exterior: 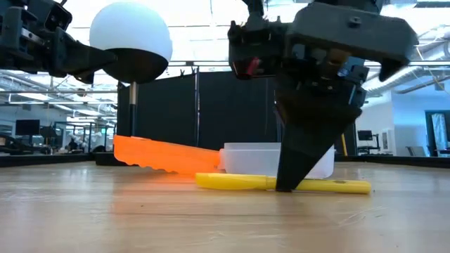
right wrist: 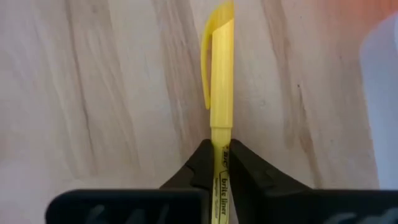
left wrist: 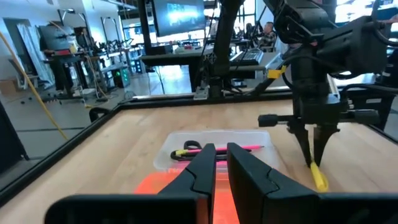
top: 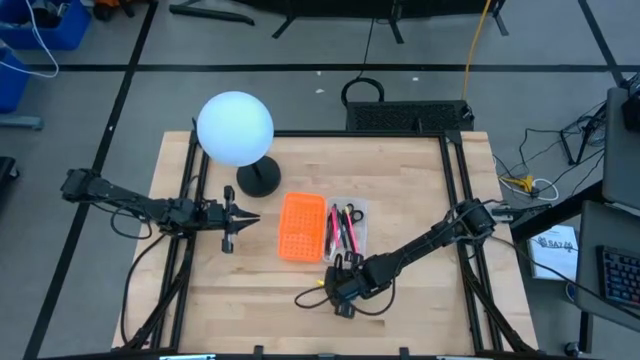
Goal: Pick & place school supplies into a supply box
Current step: Put the yellow pen into the orange supply box
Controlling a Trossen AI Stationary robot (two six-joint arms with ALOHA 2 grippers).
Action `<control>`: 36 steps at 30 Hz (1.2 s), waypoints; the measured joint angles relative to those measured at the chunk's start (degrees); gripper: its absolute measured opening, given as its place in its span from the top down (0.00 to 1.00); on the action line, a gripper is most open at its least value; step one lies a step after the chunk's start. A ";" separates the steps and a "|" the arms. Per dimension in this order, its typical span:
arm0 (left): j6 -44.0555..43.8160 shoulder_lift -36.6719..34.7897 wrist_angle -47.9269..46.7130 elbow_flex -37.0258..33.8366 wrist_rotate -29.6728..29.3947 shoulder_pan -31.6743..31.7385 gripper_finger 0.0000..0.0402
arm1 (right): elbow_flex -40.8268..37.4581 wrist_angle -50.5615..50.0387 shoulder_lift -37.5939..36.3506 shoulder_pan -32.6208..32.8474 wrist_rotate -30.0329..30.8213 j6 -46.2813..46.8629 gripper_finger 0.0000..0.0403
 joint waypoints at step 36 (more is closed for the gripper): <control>-8.47 0.00 0.13 0.02 1.53 0.00 0.88 | -6.86 1.39 -24.22 -6.57 23.63 42.56 0.95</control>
